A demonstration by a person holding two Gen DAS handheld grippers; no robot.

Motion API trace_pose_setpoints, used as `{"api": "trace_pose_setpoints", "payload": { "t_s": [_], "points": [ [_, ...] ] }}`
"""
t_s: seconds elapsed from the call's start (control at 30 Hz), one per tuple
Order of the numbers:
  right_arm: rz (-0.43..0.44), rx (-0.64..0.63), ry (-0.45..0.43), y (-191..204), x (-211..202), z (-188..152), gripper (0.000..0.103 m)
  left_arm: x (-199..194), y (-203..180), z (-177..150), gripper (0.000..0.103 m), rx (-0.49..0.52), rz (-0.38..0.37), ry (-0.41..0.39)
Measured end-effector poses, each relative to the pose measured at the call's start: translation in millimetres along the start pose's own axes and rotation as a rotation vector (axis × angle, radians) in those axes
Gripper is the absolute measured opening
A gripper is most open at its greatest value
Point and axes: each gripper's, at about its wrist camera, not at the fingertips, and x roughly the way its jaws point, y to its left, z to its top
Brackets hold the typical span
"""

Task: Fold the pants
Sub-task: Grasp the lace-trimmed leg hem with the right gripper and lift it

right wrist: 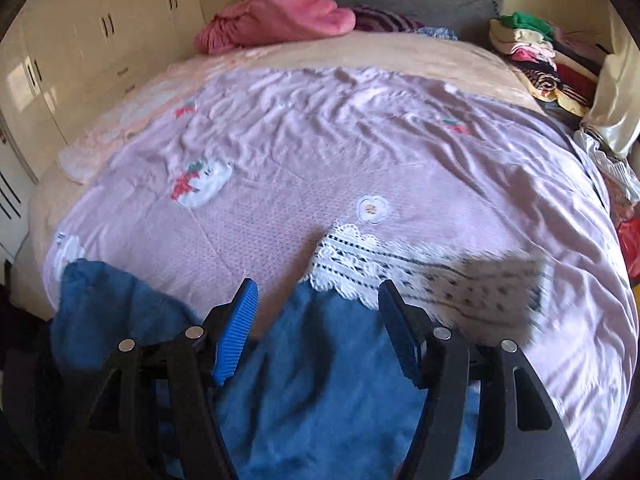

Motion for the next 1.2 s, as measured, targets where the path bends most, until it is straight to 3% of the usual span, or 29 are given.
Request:
{"api": "trace_pose_setpoints", "payload": {
  "t_s": [0.2, 0.33, 0.4, 0.43, 0.47, 0.5, 0.77, 0.87, 0.93, 1.07, 1.2],
  "points": [
    [-0.081, 0.014, 0.109, 4.3, 59.3, 17.6, 0.061, 0.0, 7.1, 2.5, 0.027, -0.009, -0.011, -0.004],
    [-0.103, 0.062, 0.165, -2.4, 86.9, 24.1, 0.061, 0.3, 10.9, 1.1, 0.027, -0.016, -0.026, -0.004],
    [-0.114, 0.059, 0.162, -7.3, 91.6, 24.8, 0.041, 0.8, 11.4, 2.6, 0.027, -0.018, -0.029, -0.005],
    [-0.122, 0.052, 0.156, -9.6, 91.0, 24.9, 0.024, 1.2, 12.4, 3.2, 0.027, -0.018, -0.031, -0.007],
    [-0.103, 0.064, 0.145, -16.0, 87.7, 24.1, 0.018, 1.5, 13.2, 3.9, 0.027, -0.017, -0.032, -0.010],
    [-0.089, 0.087, 0.133, -21.8, 83.2, 23.6, 0.011, 2.7, 12.7, 3.6, 0.027, -0.019, -0.035, -0.011],
    [0.031, 0.271, -0.088, -65.1, -16.5, 4.8, 0.011, 3.8, 20.7, 18.1, 0.027, -0.033, -0.070, -0.034],
    [0.039, 0.345, -0.172, -83.8, -59.2, -9.8, 0.011, 1.6, 18.8, 22.3, 0.007, -0.039, -0.076, -0.045],
    [0.029, 0.372, -0.222, -92.8, -88.0, -24.6, 0.011, -1.3, 19.2, 23.6, 0.002, -0.037, -0.095, -0.049],
    [0.009, 0.439, -0.286, -106.3, -131.5, -61.8, 0.011, -22.1, 5.3, 22.2, 0.001, 0.016, -0.116, -0.092],
    [0.033, 0.542, -0.311, -119.7, -161.5, -112.5, 0.011, -37.4, -11.3, 17.0, 0.001, 0.105, -0.090, -0.126]
  ]
}}
